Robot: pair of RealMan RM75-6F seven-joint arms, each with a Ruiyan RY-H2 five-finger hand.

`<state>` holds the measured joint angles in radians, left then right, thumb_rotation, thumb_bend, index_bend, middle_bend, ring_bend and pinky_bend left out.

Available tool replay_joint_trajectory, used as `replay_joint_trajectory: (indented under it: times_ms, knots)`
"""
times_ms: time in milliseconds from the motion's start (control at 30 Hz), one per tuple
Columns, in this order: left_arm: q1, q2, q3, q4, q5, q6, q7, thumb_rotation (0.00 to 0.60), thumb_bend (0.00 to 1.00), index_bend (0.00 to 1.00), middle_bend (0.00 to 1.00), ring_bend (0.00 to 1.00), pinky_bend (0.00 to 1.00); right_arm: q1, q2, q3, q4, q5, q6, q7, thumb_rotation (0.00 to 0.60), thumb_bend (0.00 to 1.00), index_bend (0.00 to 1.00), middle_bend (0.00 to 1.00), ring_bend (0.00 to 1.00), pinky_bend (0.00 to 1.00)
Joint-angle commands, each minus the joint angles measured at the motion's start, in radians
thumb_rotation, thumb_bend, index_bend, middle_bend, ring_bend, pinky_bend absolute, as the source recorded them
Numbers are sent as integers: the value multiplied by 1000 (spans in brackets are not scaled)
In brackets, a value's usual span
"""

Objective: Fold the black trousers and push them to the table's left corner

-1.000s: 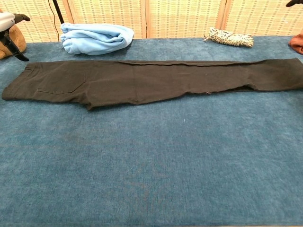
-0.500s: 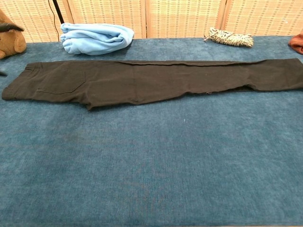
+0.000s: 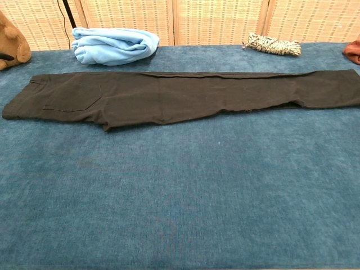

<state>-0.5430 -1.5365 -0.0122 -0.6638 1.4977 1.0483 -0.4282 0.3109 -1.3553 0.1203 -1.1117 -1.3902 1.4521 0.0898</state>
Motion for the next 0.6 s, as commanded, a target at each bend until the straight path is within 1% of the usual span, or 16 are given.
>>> replay_joint_trajectory:
  times_ms: [33,133,200,300,433,600]
  knots:
    - [11,-39,1,49,8,28,-29,600,0,0,0,0,90,-39,-67,9,48,-47,108,30,600,0,0,0,0,155]
    - [14,-55,-1,74,10,41,-36,600,0,0,0,0,90,-45,-98,0,85,-86,152,38,600,0,0,0,0,153]
    - [14,-68,-4,89,8,47,-22,600,0,0,0,0,90,-44,-123,-13,109,-113,161,50,600,0,8,0,0,153]
    - [12,-83,-6,98,9,53,-10,600,0,0,0,0,90,-36,-140,-20,142,-123,140,57,600,0,20,0,0,153]
    - [13,-101,-3,115,13,59,1,600,0,0,0,0,90,-31,-150,-27,159,-129,112,81,600,0,28,0,0,153]
    - [6,-139,-5,168,8,32,0,600,0,0,0,0,90,-29,-155,-22,166,-132,103,106,600,0,28,0,0,153]
